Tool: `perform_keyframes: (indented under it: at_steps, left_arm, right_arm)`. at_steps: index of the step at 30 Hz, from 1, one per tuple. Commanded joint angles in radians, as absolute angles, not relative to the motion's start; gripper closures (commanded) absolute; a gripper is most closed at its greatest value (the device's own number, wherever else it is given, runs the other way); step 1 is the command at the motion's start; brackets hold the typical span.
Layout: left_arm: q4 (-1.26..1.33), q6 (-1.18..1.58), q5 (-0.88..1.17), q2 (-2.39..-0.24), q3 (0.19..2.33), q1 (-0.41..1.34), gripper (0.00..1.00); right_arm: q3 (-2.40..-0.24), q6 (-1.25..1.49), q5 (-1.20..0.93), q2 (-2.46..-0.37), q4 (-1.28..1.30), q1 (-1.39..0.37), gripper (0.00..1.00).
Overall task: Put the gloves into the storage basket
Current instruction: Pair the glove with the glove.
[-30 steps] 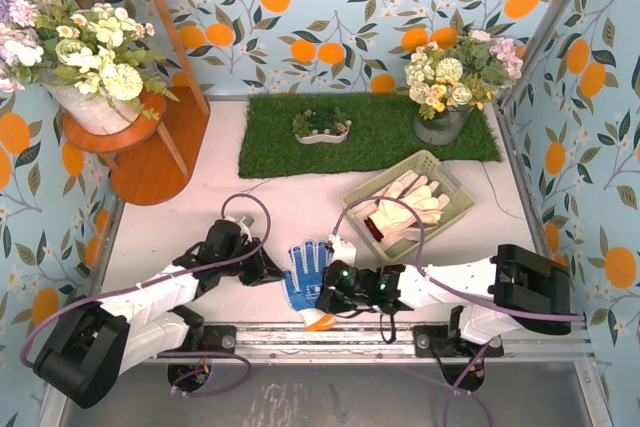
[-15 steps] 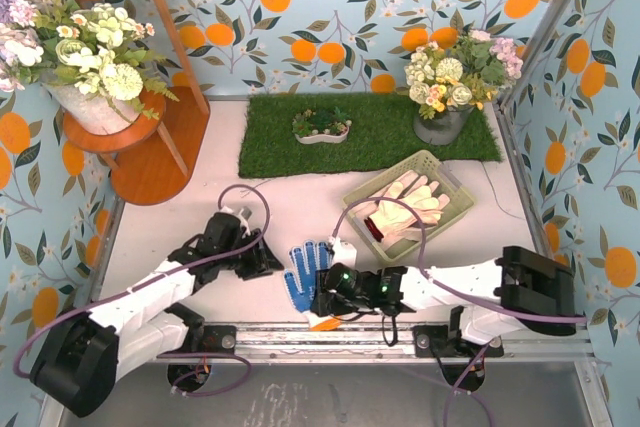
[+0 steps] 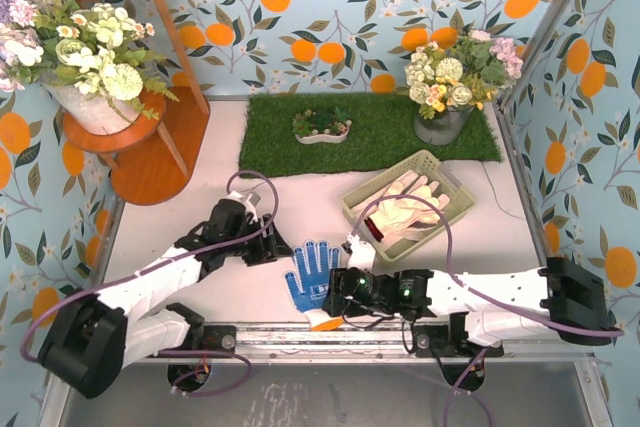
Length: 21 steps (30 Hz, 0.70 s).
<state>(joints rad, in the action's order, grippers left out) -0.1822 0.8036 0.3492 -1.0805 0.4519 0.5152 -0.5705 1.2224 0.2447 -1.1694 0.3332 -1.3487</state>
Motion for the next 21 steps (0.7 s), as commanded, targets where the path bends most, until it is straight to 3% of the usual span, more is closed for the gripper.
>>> perform_keyframes:
  at_steps: [1, 5, 10, 21]
  left_arm:
    - [0.022, 0.819, 0.405, -1.141, 0.439, 0.514, 0.38]
    - [0.095, 0.816, 0.402, -1.216, 0.432, 0.514, 0.37]
    - [0.149, 0.789, 0.391, -1.319, 0.440, 0.514, 0.39]
    - [0.238, 0.775, 0.403, -1.448, 0.427, 0.514, 0.49]
  right_arm:
    - [-0.549, 1.268, 0.292, -1.164, 0.327, -1.364, 0.57]
    - [-0.549, 1.283, 0.301, -1.204, 0.310, -1.381, 0.70]
    - [-0.533, 1.308, 0.310, -1.246, 0.284, -1.393, 0.78]
    - [-0.524, 1.319, 0.321, -1.261, 0.272, -1.393, 0.79]
